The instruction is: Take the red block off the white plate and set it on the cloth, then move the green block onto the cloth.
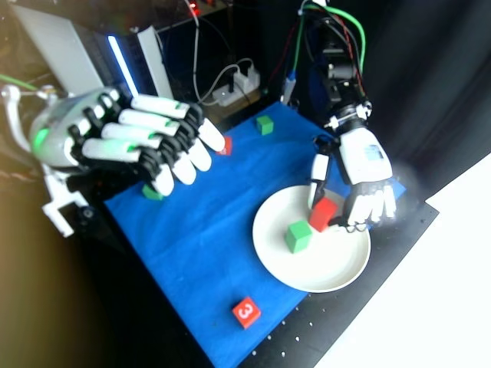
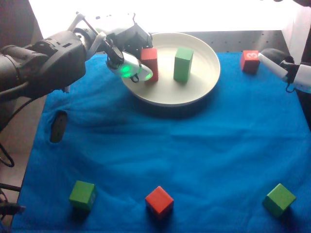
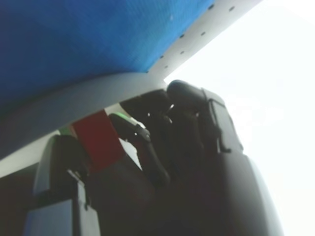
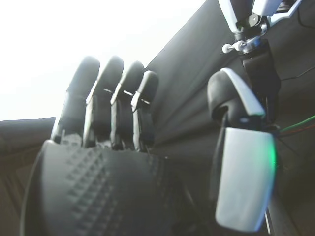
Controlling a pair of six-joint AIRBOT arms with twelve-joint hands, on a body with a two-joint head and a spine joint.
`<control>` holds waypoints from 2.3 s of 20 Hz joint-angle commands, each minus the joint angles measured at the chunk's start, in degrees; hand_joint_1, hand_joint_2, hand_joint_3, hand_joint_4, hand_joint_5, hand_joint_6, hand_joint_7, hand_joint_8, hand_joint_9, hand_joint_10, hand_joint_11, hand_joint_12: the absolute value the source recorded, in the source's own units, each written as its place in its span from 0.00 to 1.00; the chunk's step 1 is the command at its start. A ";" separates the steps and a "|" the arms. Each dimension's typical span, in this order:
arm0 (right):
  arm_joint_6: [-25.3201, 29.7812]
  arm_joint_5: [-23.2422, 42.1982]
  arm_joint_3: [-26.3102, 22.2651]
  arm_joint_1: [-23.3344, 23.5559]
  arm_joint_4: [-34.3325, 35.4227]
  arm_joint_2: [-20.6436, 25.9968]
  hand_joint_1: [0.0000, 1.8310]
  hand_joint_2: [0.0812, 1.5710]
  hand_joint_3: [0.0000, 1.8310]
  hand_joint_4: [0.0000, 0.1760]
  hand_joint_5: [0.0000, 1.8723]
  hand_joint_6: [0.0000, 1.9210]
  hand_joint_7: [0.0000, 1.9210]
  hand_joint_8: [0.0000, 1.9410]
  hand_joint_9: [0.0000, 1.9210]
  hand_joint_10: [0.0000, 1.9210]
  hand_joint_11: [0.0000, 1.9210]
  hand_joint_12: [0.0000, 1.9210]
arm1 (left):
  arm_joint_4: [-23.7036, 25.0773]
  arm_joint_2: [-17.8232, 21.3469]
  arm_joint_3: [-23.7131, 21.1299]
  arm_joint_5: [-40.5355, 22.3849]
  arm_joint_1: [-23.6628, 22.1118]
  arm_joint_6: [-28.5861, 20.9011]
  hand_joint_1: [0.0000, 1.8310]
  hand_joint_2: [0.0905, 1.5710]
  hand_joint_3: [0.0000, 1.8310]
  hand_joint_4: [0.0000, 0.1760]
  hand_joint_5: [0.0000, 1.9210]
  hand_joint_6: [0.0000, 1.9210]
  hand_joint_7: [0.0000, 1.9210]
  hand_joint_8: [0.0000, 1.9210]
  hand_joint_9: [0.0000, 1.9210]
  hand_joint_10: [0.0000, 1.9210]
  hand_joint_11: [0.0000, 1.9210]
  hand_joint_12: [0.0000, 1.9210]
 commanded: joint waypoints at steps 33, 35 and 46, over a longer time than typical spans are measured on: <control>0.20 -6.70 -0.94 -0.11 -0.21 0.91 0.54 0.43 0.41 0.00 0.04 0.58 0.10 0.57 0.07 0.72 0.00 1.00 | 6.05 32.05 -40.98 -42.91 21.96 -2.89 0.64 0.74 0.00 0.15 0.42 0.64 0.46 0.63 0.36 0.56 0.16 0.86; 0.20 -6.70 -0.94 -0.12 -0.20 0.91 0.55 0.42 0.40 0.00 0.08 0.60 0.10 0.58 0.06 0.73 0.00 1.00 | 6.06 32.02 -41.07 -42.26 22.20 -2.89 0.64 0.75 0.00 0.12 0.41 0.65 0.45 0.64 0.34 0.58 0.13 0.89; 0.20 -6.70 -0.96 -0.12 -0.21 0.91 0.57 0.42 0.35 0.00 0.11 0.61 0.14 0.59 0.10 0.72 0.00 0.99 | 6.03 30.60 -40.23 -37.98 22.49 -2.89 0.50 0.77 0.00 0.96 0.39 0.70 0.34 0.45 0.24 0.58 0.08 0.87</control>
